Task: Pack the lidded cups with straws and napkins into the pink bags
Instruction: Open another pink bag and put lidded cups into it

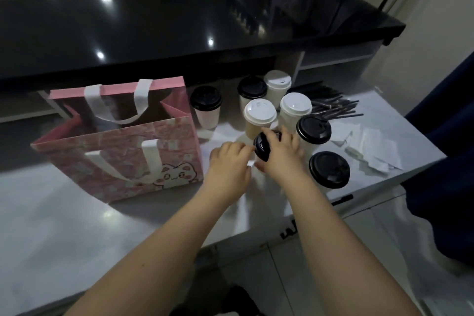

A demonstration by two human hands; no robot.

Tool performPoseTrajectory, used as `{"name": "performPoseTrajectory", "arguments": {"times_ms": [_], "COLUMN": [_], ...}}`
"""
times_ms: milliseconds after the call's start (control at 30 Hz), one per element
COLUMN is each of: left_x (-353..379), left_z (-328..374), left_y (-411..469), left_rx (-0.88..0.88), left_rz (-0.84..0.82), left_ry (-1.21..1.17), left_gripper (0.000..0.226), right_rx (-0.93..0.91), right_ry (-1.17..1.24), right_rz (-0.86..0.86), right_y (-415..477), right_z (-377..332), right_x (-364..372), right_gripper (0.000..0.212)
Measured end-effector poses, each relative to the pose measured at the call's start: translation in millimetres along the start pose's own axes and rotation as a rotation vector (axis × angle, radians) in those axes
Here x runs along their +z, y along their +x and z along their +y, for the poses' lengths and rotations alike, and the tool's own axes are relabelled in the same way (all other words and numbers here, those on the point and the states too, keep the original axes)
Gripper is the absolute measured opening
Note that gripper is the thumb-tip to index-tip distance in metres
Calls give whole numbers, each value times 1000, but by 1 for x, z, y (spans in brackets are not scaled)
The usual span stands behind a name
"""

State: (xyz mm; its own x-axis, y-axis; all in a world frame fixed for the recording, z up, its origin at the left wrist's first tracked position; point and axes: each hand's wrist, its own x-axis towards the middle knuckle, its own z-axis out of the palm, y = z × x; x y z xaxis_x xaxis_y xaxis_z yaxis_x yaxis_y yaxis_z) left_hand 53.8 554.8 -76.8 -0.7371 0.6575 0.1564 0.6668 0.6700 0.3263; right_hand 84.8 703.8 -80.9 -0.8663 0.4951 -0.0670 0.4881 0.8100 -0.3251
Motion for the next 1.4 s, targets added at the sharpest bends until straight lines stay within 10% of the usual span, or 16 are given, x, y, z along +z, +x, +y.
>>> {"name": "performPoseTrajectory", "arguments": {"times_ms": [433, 733, 1100, 1400], "left_x": [-92, -190, -226, -212], "left_z": [26, -91, -213, -256], "left_y": [38, -12, -53, -34], "left_rx": [-83, -382, -284, -110], "left_rz": [391, 600, 130, -244], "left_ry": [103, -5, -271, -137], "left_gripper": [48, 39, 20, 130], "right_rx": [-376, -587, -763, -635], "right_ry": [120, 530, 532, 239], "right_rz": [257, 363, 95, 66], "right_y": [27, 22, -22, -33], "right_z": [-34, -135, -265, -277], "right_x": [-74, -134, -83, -41], "right_gripper": [80, 78, 70, 66]}}
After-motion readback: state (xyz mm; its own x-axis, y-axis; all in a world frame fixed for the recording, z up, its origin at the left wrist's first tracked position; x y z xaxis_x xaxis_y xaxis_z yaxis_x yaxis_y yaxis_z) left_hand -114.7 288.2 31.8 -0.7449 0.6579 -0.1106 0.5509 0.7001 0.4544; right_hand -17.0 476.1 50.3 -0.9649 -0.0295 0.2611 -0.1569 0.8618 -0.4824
